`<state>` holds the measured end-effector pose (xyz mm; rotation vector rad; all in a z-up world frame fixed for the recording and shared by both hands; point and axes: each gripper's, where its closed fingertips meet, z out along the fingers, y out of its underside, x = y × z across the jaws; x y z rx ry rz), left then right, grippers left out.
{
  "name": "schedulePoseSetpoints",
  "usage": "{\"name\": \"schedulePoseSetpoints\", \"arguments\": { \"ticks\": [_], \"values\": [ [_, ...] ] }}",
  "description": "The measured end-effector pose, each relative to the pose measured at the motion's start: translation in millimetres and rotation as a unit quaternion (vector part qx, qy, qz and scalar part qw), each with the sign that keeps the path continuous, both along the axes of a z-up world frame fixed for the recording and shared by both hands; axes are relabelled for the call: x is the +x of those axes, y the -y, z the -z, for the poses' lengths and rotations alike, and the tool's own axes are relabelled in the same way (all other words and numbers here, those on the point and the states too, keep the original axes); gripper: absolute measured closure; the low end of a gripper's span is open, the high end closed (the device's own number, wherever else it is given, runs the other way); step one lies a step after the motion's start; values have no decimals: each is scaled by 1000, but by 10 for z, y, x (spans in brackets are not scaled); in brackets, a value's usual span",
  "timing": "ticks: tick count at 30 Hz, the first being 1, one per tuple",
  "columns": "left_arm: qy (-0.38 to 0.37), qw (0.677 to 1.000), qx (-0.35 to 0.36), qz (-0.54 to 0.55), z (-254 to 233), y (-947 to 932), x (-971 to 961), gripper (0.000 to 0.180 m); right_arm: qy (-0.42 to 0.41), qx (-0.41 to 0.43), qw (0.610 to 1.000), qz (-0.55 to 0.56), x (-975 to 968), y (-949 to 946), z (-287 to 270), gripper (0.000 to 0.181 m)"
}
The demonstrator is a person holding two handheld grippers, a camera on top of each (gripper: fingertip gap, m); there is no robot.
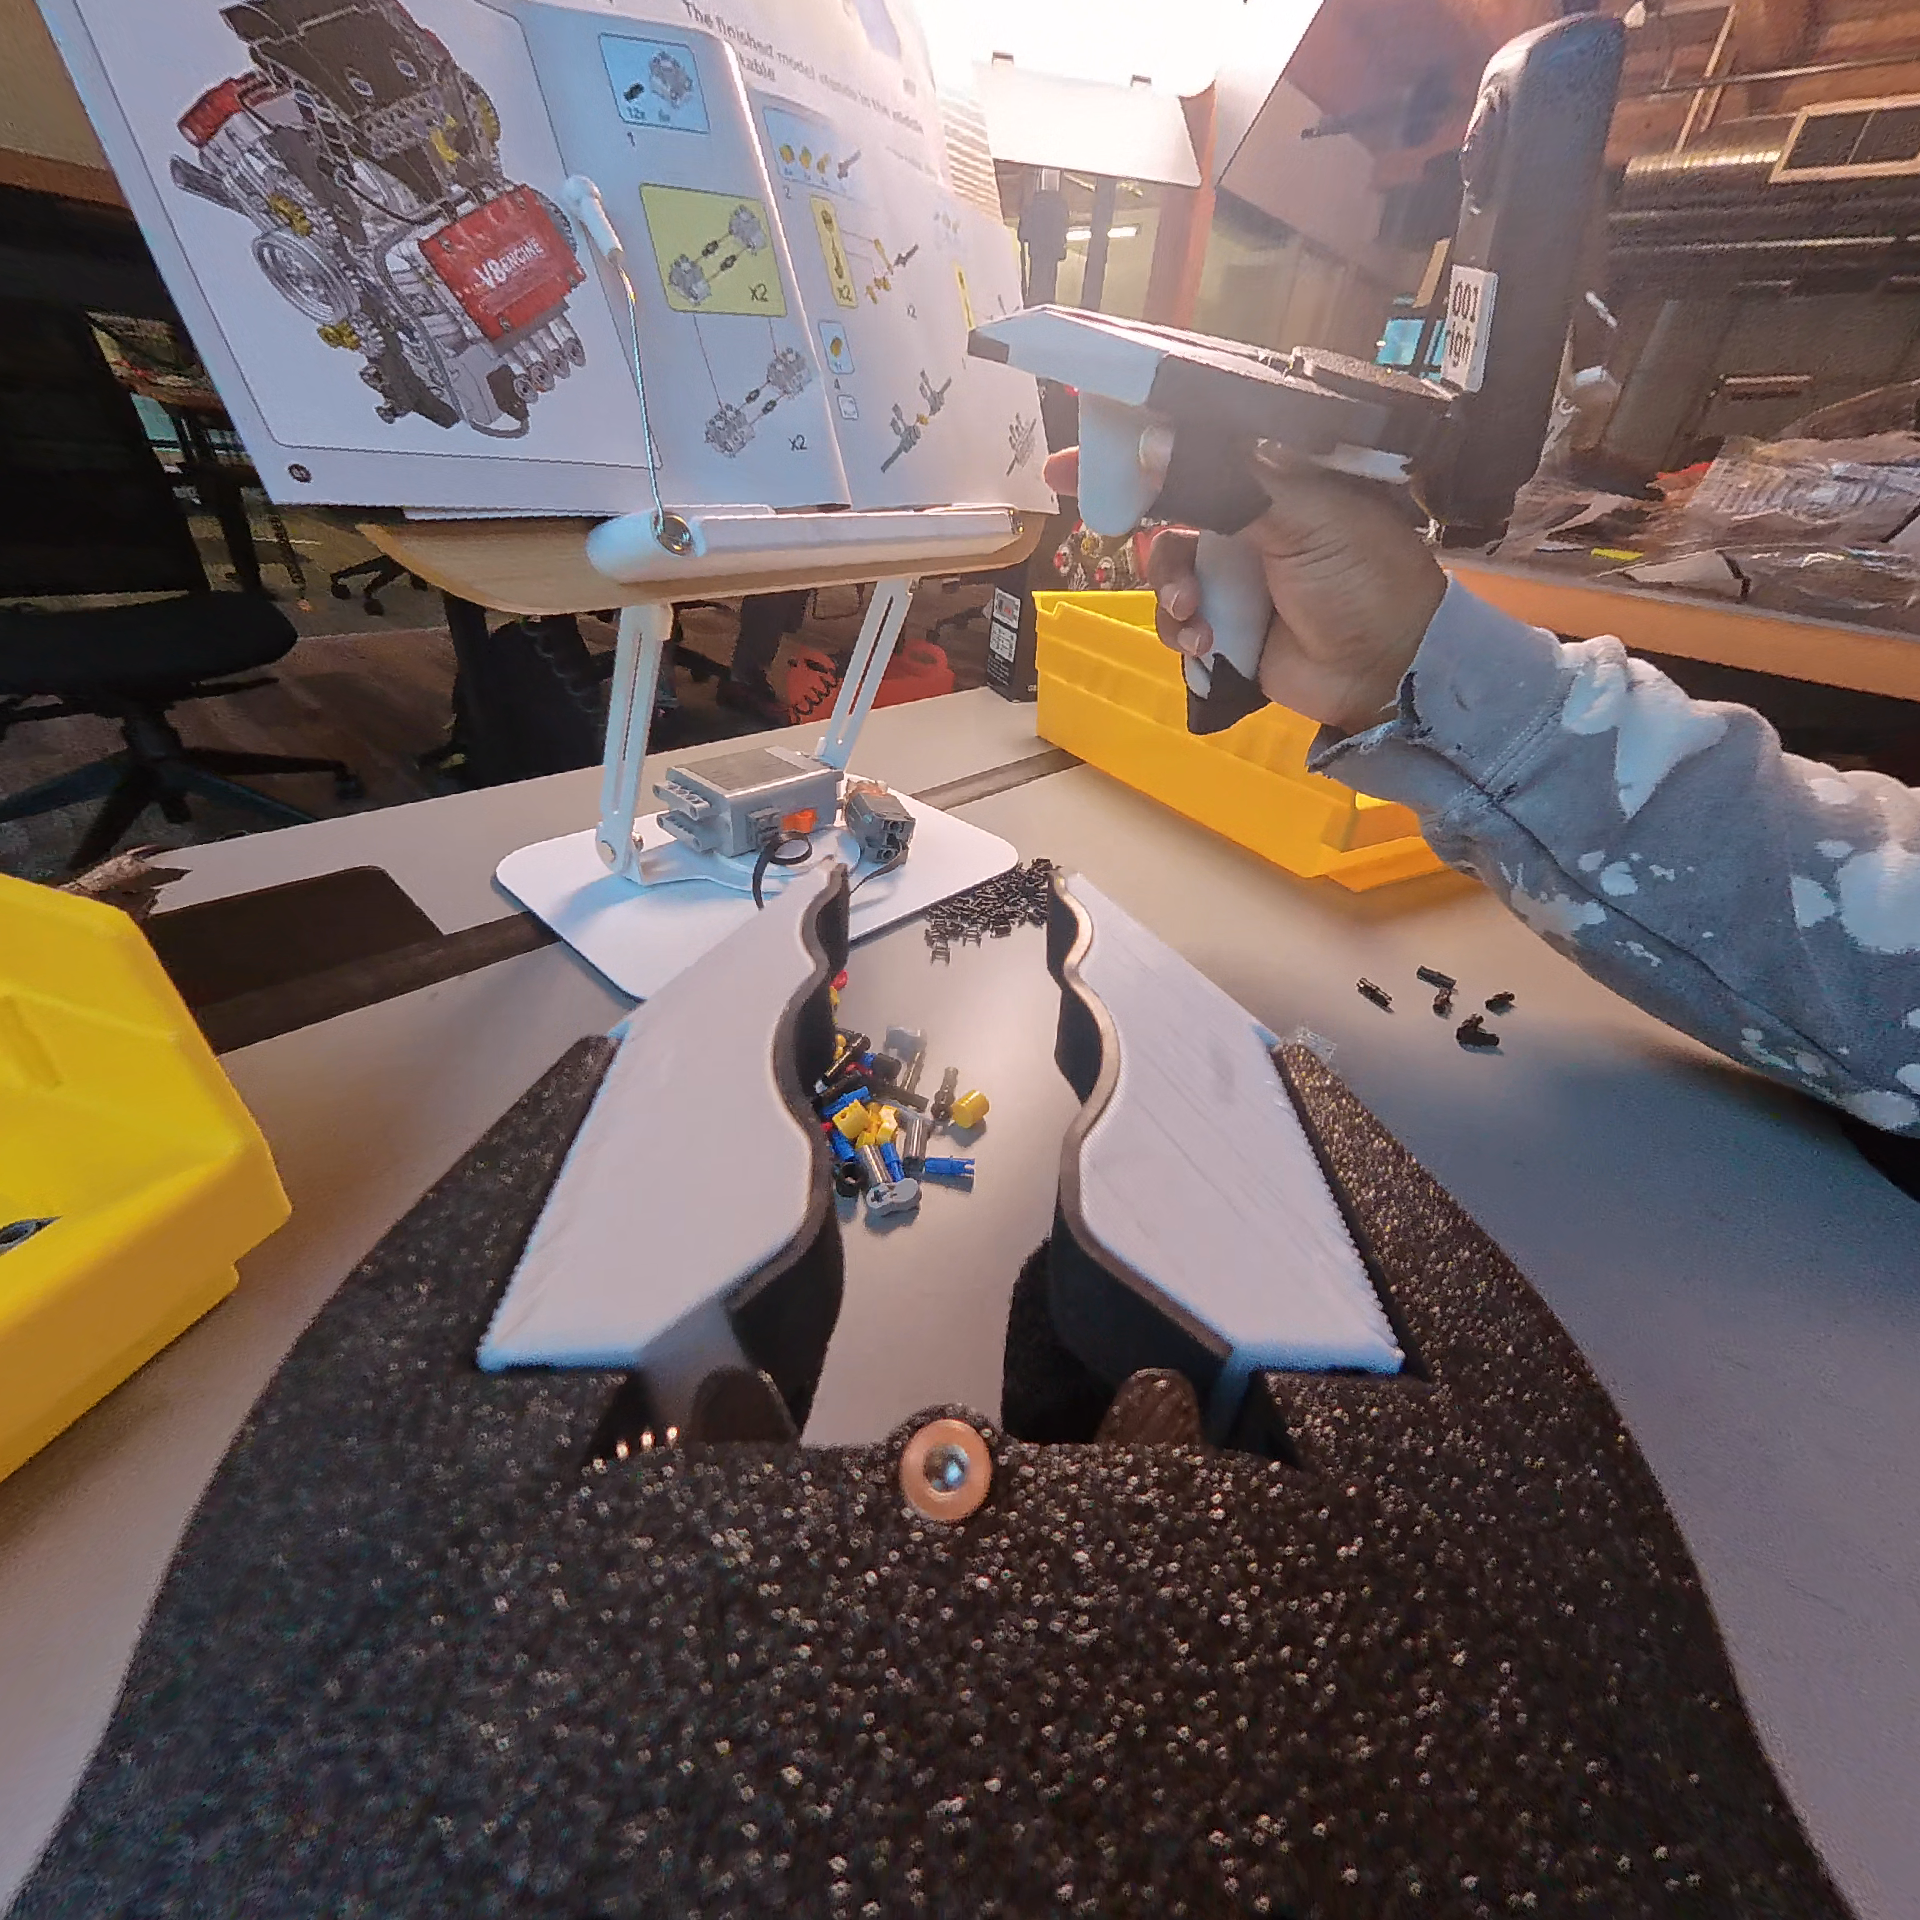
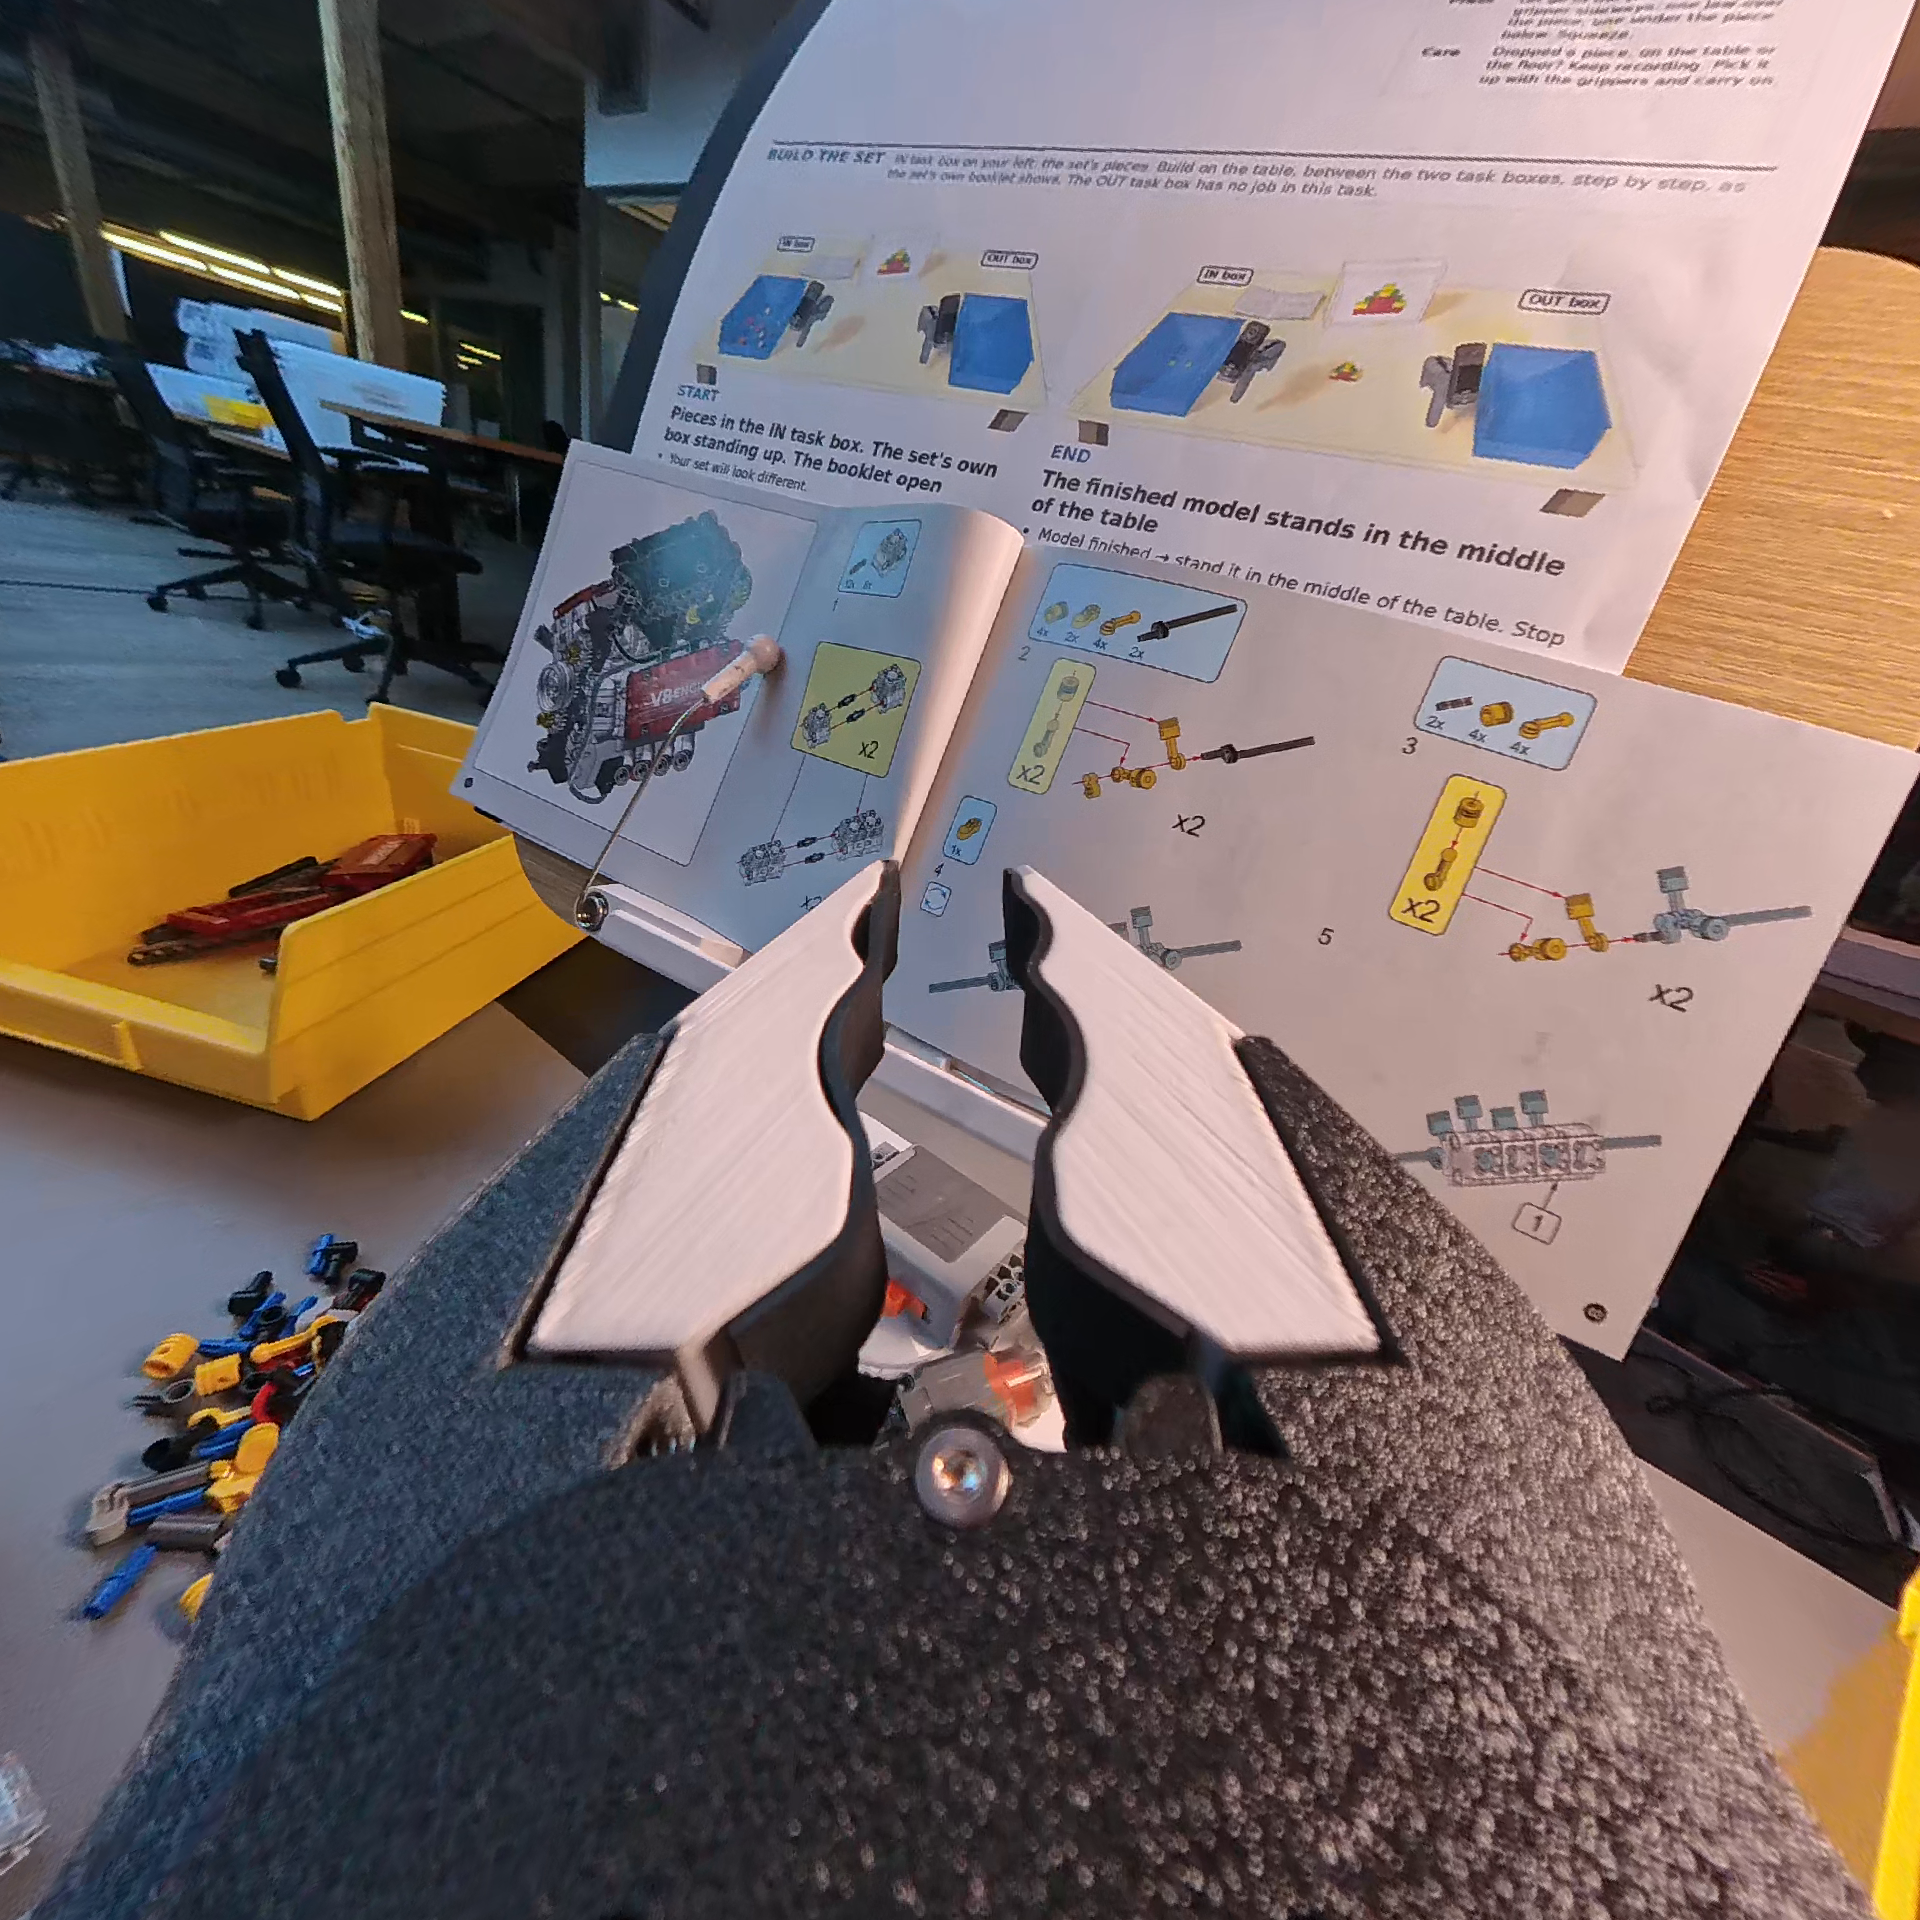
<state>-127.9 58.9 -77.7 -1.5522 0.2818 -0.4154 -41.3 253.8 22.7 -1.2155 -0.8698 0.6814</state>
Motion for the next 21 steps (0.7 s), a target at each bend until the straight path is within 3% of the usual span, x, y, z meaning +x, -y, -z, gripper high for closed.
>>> {"name": "schedulePoseSetpoints", "arguments": {
  "ticks": [21],
  "values": [
    [-15,999,-24,29,90,15,137,146,37,-1,999,-28,-173,151,198,162]
  ]
}}
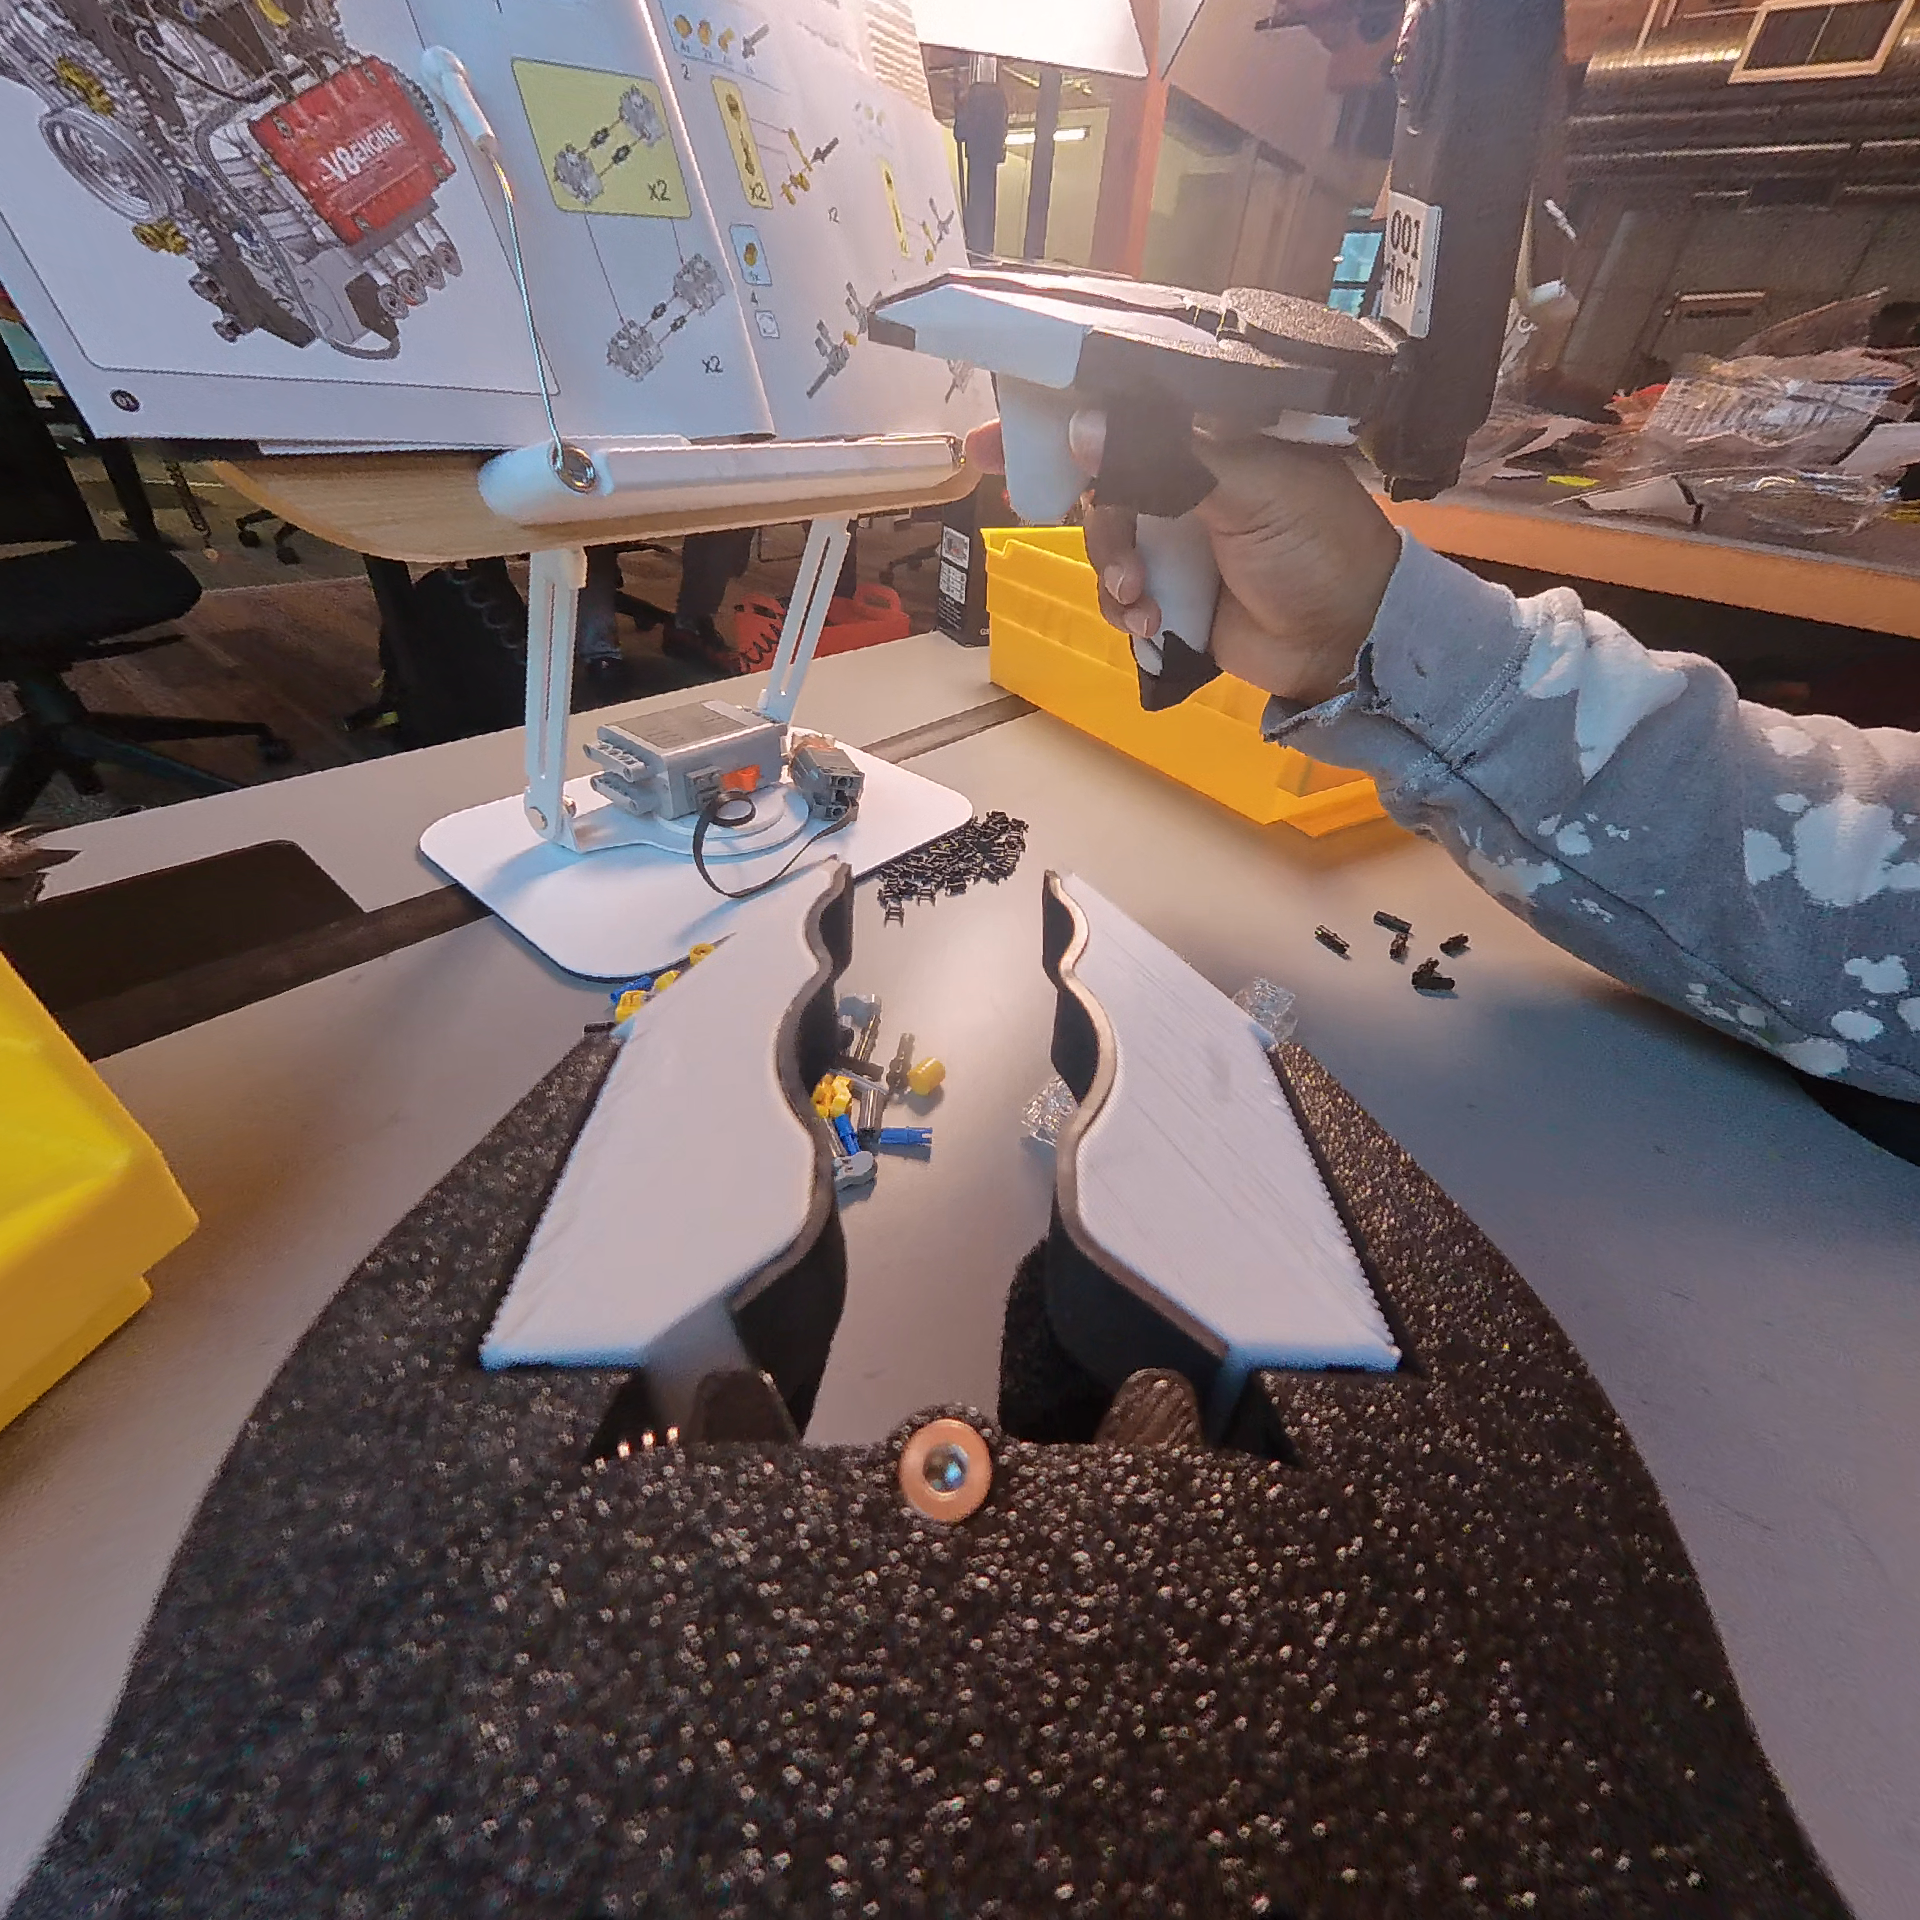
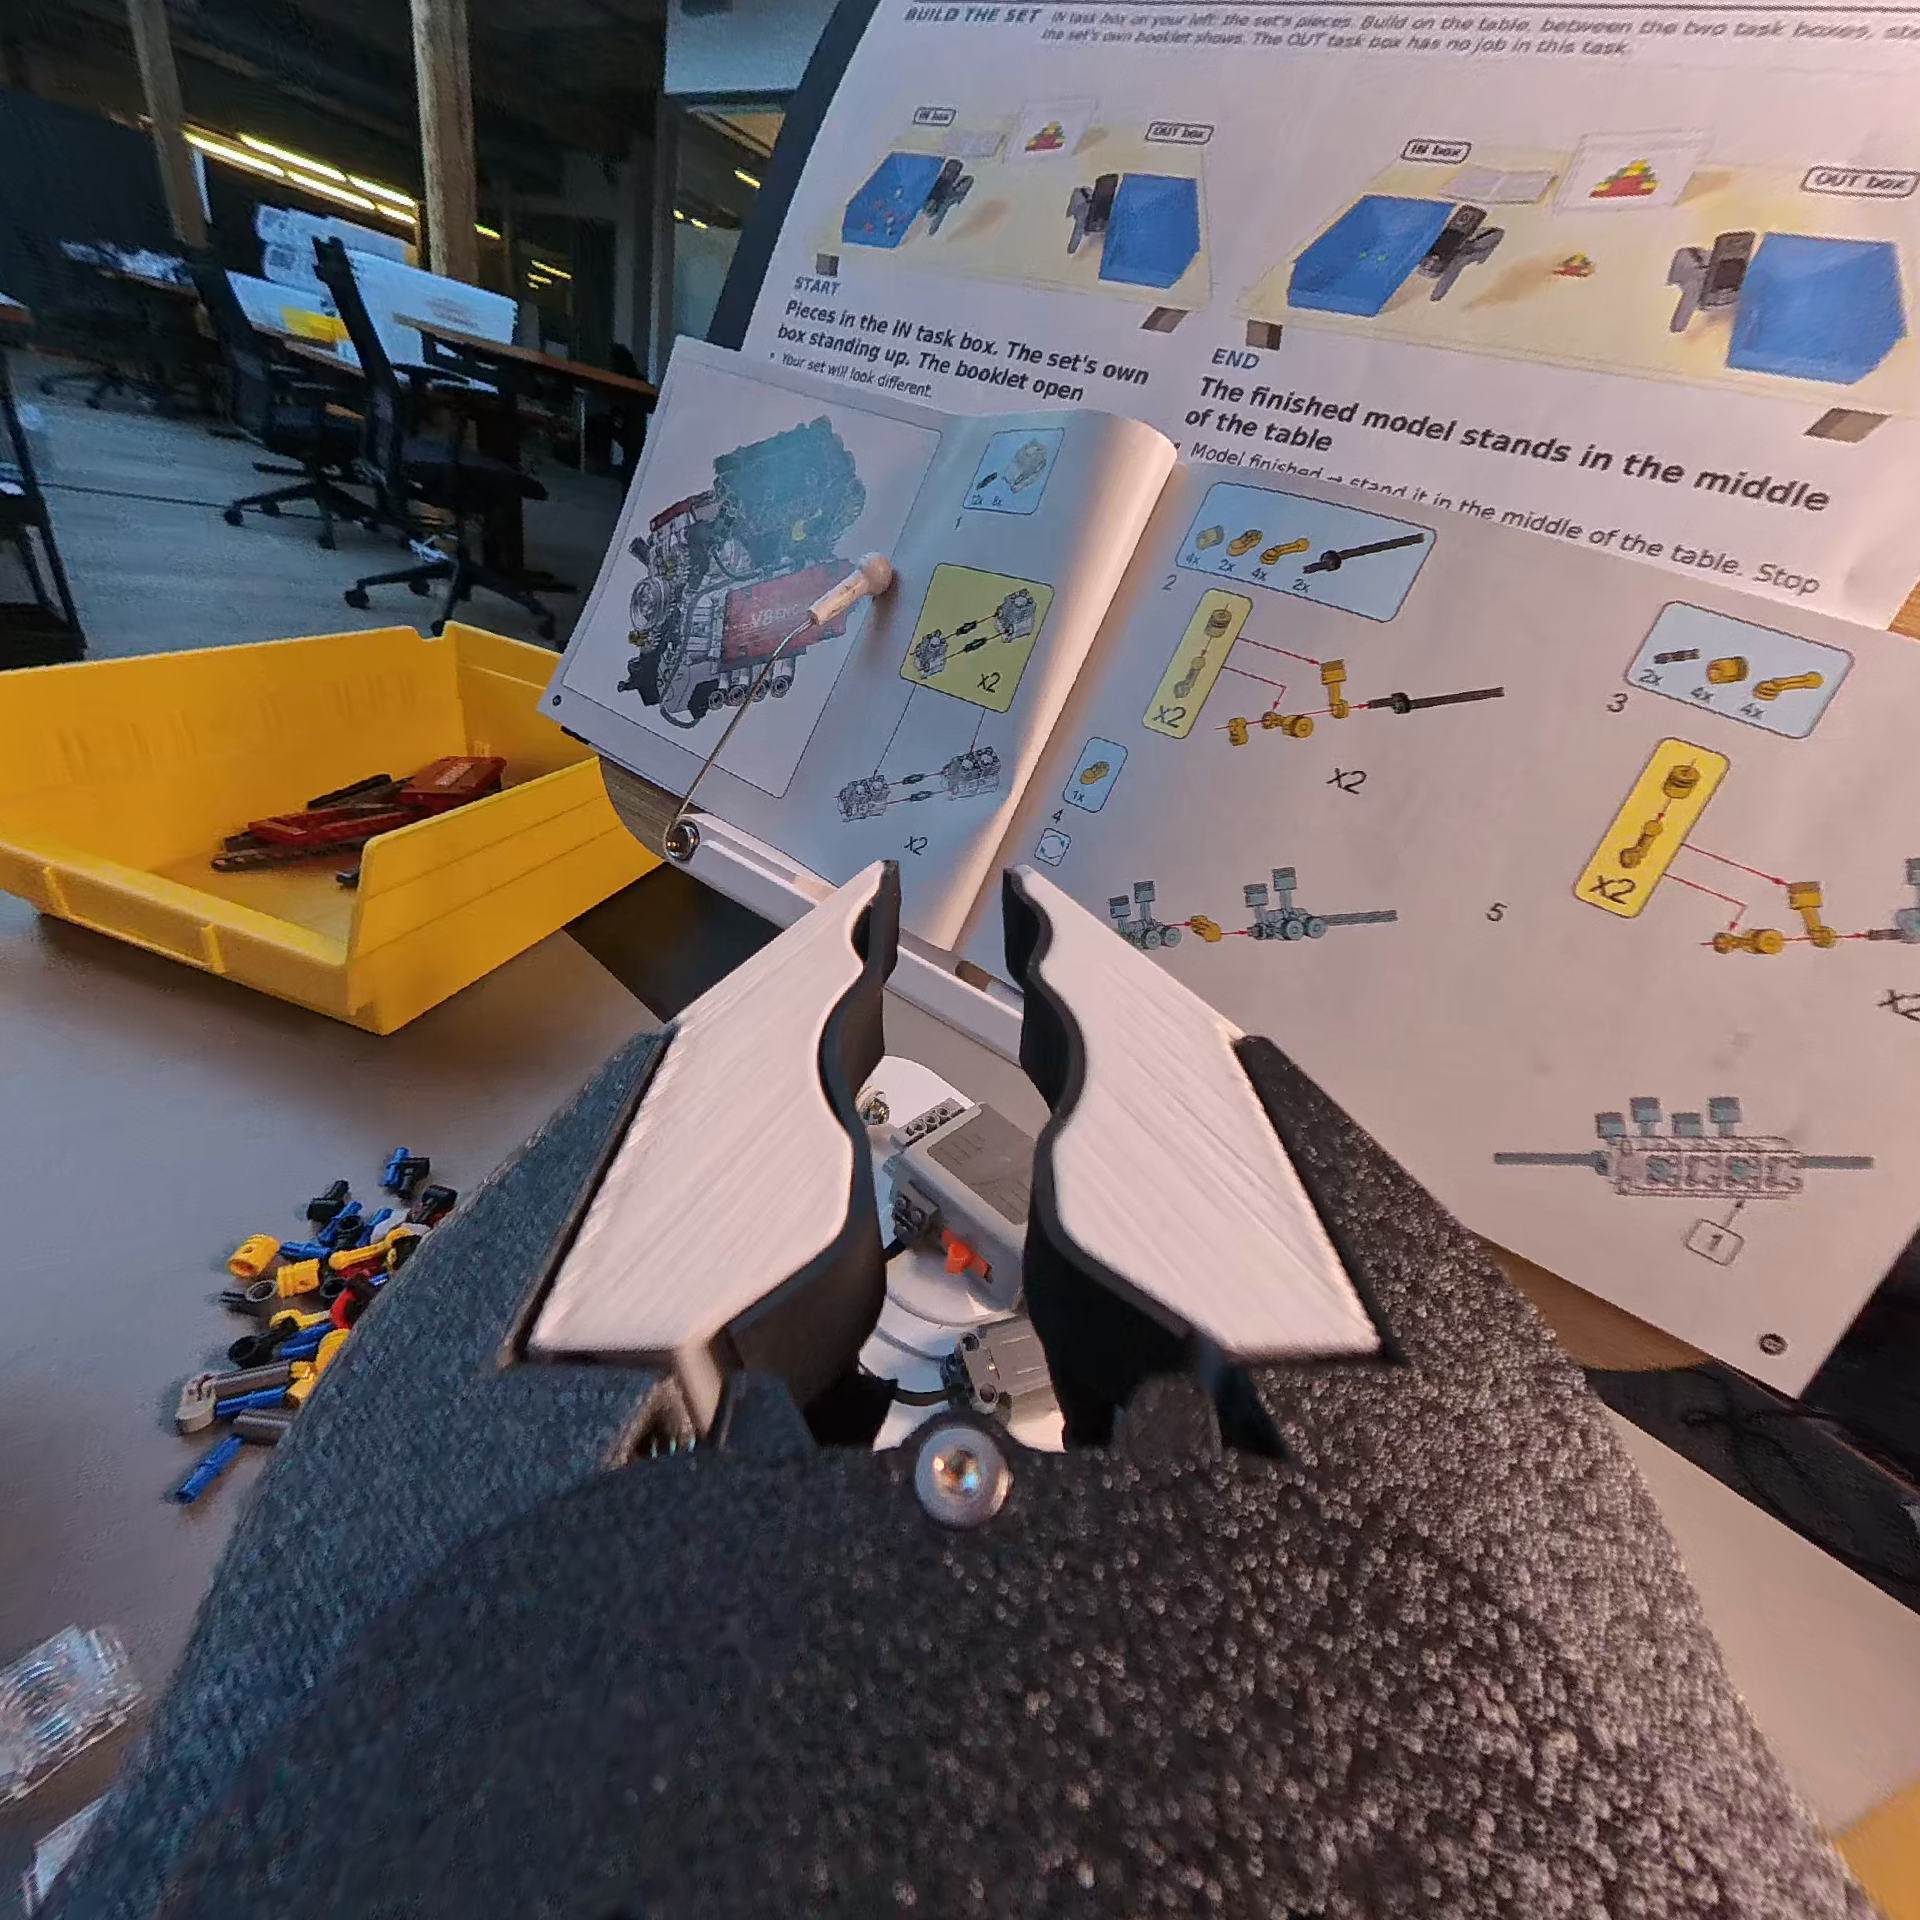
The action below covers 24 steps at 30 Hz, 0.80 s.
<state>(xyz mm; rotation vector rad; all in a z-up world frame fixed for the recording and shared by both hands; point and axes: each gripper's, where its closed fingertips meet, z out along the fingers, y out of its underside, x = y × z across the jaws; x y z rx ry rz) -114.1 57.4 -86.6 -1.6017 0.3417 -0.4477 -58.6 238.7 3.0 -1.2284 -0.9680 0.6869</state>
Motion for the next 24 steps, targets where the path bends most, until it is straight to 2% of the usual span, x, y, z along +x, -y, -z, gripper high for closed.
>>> {"name": "schedulePoseSetpoints", "arguments": {
  "ticks": [24],
  "values": [
    [4,1000,-14,11,30,3,41,146,19,-1,1000,-19,-129,91,135,164]
  ]
}}
